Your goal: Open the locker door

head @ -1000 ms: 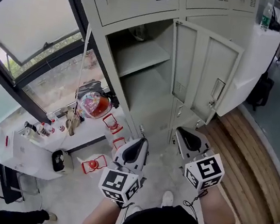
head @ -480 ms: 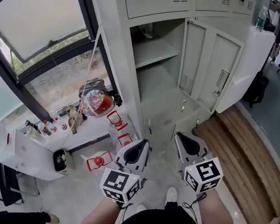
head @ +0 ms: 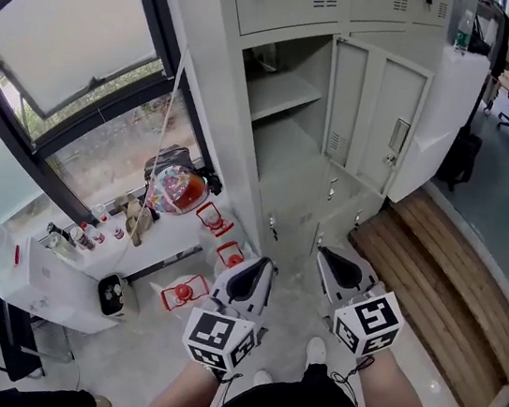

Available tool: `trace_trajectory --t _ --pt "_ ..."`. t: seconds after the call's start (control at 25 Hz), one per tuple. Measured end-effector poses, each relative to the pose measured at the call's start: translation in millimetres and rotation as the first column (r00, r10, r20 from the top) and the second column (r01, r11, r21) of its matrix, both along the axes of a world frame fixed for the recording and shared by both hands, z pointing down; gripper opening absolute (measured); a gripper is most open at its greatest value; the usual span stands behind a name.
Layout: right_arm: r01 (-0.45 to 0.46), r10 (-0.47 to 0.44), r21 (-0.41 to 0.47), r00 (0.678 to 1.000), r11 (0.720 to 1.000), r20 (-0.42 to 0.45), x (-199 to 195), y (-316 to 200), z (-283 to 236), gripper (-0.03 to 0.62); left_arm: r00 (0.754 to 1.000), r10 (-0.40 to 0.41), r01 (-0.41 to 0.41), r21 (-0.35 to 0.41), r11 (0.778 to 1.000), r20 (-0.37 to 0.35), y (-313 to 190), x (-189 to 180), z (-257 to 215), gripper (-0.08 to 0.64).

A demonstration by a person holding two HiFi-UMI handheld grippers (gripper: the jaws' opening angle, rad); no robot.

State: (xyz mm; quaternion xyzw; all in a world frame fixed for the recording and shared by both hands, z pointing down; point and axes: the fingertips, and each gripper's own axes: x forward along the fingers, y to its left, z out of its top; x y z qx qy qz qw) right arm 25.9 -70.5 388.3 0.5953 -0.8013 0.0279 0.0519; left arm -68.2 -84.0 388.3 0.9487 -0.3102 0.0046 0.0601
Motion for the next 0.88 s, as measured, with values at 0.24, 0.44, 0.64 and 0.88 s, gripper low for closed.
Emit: trace_trajectory --t 0.24,0.44,0.64,0.88 --pt "-0.002 0.002 0.002 1.000 1.000 0.000 -5.2 6.9 1.5 0.054 1.000 0.008 -0.008 0.000 1.000 0.002 5.6 -2.7 1.0 0.017" --pt "-0.005 0.005 0.008 1.000 1.000 0.000 -4.8 8.7 -1.3 0.054 1.000 0.014 -0.014 0.003 1.000 -0.001 6.4 -1.5 0.1 0.017" --pt "-0.009 0.009 0.009 1.000 1.000 -0.001 -4.0 7.5 -3.0 0.054 1.000 0.017 -0.017 0.003 1.000 -0.004 4.6 -0.9 -0.9 0.017" --pt "-0.011 0.011 0.007 1.000 1.000 0.000 -4.6 7.0 -1.3 0.054 1.000 0.021 -0.021 0.002 1.000 -0.001 4.1 -0.2 0.3 0.017"
